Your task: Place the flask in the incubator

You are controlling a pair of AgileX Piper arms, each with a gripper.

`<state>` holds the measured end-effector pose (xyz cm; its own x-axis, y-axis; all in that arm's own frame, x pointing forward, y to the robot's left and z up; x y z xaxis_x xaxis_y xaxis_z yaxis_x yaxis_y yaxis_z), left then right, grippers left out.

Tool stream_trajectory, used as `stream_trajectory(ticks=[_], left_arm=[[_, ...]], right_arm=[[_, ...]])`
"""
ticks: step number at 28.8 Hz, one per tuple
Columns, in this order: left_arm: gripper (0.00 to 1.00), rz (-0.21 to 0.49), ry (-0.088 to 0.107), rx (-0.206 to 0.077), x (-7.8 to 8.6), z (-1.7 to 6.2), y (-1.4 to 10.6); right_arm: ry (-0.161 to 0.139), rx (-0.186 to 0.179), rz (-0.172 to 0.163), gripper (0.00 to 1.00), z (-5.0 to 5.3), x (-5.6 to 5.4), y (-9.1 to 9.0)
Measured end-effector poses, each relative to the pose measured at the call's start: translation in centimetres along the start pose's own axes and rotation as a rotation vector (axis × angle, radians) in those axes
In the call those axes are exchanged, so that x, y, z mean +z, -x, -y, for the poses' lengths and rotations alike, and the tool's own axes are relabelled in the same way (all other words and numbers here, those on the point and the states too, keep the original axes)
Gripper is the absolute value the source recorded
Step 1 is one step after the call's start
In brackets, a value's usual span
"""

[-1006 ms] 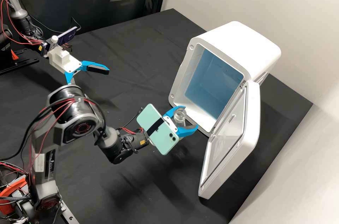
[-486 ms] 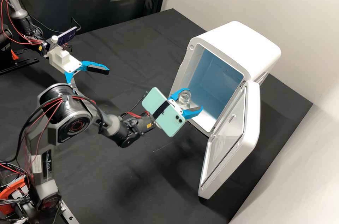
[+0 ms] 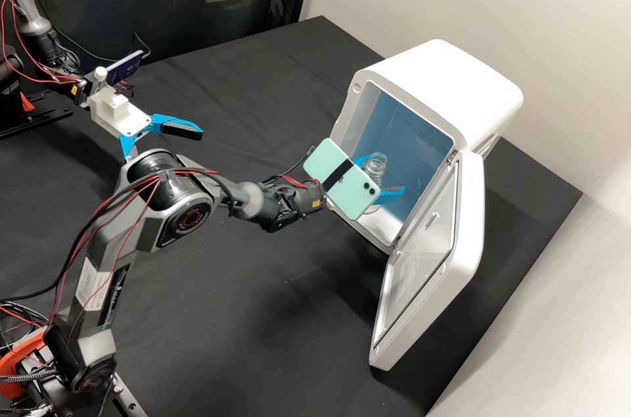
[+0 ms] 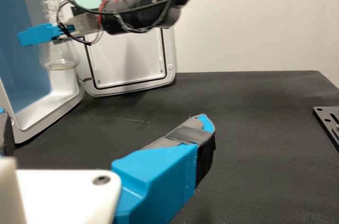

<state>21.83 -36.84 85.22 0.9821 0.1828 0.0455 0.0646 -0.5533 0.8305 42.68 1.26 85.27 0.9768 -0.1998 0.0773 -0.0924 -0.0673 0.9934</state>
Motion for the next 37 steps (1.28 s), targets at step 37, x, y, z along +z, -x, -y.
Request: stream_trajectory(ticks=[37], left_arm=[[1.00, 0.017, 0.006, -0.029, 0.3, 0.65, -0.3]], right_arm=[[0.101, -0.066, 0.140, 0.00, 3.4, -5.3, -10.4]])
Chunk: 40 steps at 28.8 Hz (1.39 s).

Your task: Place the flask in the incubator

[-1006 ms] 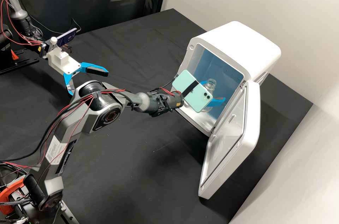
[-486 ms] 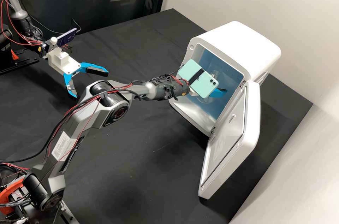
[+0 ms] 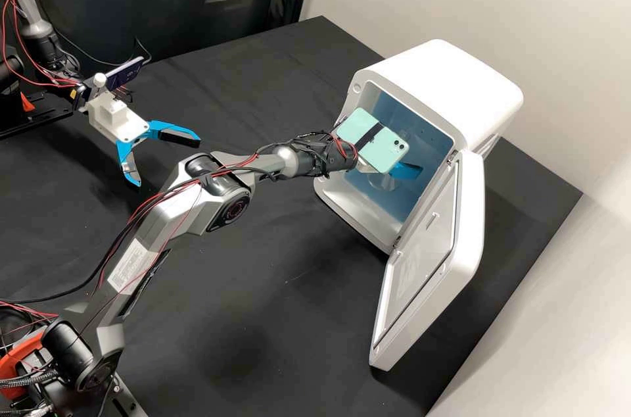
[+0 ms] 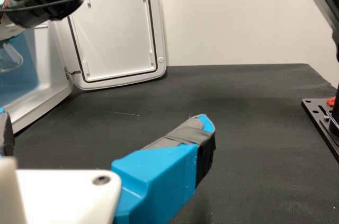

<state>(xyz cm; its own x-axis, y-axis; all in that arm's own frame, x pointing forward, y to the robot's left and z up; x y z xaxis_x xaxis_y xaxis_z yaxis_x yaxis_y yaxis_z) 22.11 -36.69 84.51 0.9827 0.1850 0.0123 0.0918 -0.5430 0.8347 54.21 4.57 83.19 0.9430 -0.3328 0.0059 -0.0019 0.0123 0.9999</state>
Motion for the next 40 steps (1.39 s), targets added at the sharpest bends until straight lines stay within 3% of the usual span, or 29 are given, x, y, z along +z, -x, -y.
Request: stream_trajectory(ticks=[4, 11, 13, 18, 22, 23, 31, 40], left_arm=[[1.00, 0.000, 0.000, 0.000, 0.0, 0.00, 0.0], [1.00, 0.002, 0.000, 0.000, 0.1, 0.01, 0.0], [1.00, 0.006, -0.007, -0.001, 0.1, 0.02, 0.0], [1.00, 0.006, -0.008, -0.001, 0.1, 0.02, 0.0], [1.00, 0.006, -0.008, -0.001, 0.1, 0.02, 0.0], [1.00, 0.006, -0.008, -0.001, 0.1, 0.02, 0.0], [1.00, 0.006, -0.006, -0.001, 0.2, 0.02, 0.0], [1.00, -0.003, -0.002, 0.002, 0.1, 0.00, 0.0]], right_arm=[[-0.036, -0.014, 0.023, 0.00, 0.7, -0.1, -0.4], [-0.067, -0.017, 0.054, 0.00, 1.7, 0.2, -0.8], [-0.058, -0.020, 0.060, 0.00, 1.9, 0.5, -0.9], [-0.067, -0.039, 0.084, 0.00, 3.0, 1.3, -1.4], [-0.069, -0.039, 0.086, 0.00, 3.1, 1.4, -1.4], [-0.069, -0.039, 0.086, 1.00, 3.1, 1.4, -1.4], [-0.042, -0.030, 0.096, 1.00, 3.0, 1.5, -1.4], [-0.042, -0.030, 0.097, 1.00, 3.0, 1.5, -1.4]])
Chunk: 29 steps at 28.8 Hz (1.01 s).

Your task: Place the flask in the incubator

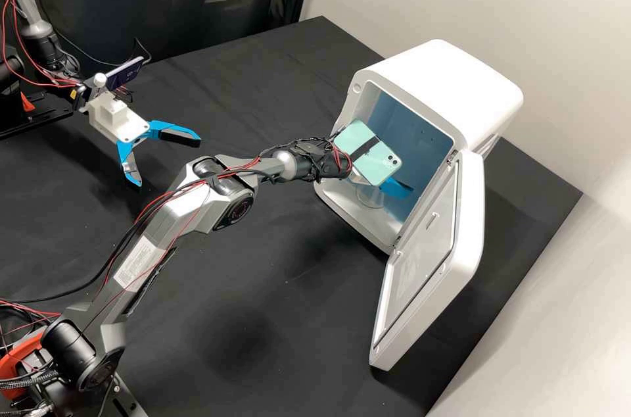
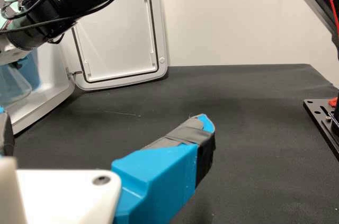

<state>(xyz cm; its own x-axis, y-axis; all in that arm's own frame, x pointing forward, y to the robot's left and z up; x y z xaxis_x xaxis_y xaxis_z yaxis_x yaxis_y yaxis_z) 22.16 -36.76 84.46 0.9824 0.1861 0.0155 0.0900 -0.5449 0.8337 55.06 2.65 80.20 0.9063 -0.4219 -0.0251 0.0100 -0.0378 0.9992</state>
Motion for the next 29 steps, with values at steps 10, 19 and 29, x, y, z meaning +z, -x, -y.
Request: stream_trajectory(ticks=[10, 19, 29], left_arm=[[1.00, 0.000, 0.000, 0.000, 0.00, 0.00, 0.00], [1.00, 0.000, 0.000, 0.000, 0.00, 0.00, 0.00], [1.00, 0.000, 0.000, 0.000, 0.00, 0.00, 0.00]], right_arm=[[0.000, 0.000, 0.000, 1.00, 0.00, 0.00, 0.00], [-0.002, 0.000, 0.000, 1.00, 0.00, 0.00, 0.00], [-0.013, 0.003, -0.008, 1.00, 0.14, 0.13, -0.01]])
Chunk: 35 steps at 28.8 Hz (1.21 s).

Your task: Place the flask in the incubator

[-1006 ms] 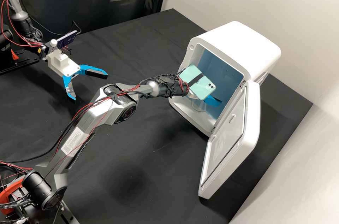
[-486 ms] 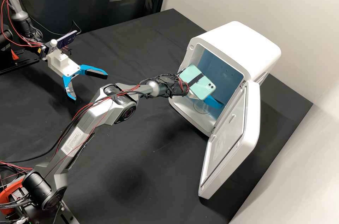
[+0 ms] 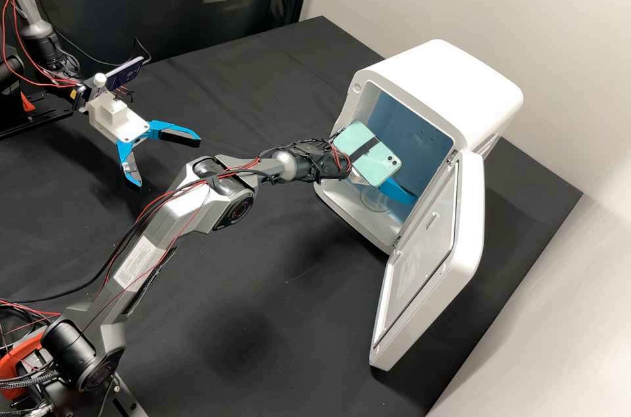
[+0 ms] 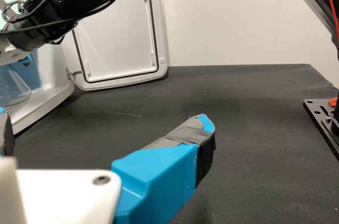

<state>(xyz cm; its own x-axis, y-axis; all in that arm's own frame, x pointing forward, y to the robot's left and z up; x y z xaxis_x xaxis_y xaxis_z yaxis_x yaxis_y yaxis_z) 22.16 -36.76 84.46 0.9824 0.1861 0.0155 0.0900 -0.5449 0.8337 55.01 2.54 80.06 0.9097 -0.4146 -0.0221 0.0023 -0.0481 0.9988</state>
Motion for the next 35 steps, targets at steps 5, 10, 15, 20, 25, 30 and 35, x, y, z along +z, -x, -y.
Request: stream_trajectory(ticks=[5, 10, 15, 20, 25, 30, 35], left_arm=[[1.00, 0.000, 0.000, 0.000, 0.0, 0.00, 0.0], [1.00, 0.000, 0.000, 0.000, 0.0, 0.00, 0.0], [1.00, 0.001, 0.001, 0.000, 0.0, 0.00, 0.0], [1.00, 0.007, 0.001, 0.000, 0.3, 0.03, -0.1], [1.00, 0.003, 0.000, 0.001, 0.3, 0.02, -0.1], [1.00, -0.011, 0.008, 0.006, 0.1, -0.02, -0.1], [1.00, -0.011, 0.008, 0.006, 0.1, -0.02, -0.1]], right_arm=[[0.001, -0.006, 0.000, 1.00, 0.3, 0.3, 0.0], [-0.030, -0.019, -0.004, 1.00, 1.0, 0.7, 0.3], [-0.011, -0.044, -0.059, 1.00, 1.8, 1.2, 1.6], [0.012, -0.061, -0.126, 1.00, 2.2, 1.8, 4.1], [-0.011, -0.069, -0.166, 1.00, 2.0, 2.7, 6.4], [-0.040, -0.069, -0.182, 1.00, 1.8, 3.4, 7.5], [-0.067, -0.070, -0.191, 1.00, 1.3, 3.8, 8.0]])
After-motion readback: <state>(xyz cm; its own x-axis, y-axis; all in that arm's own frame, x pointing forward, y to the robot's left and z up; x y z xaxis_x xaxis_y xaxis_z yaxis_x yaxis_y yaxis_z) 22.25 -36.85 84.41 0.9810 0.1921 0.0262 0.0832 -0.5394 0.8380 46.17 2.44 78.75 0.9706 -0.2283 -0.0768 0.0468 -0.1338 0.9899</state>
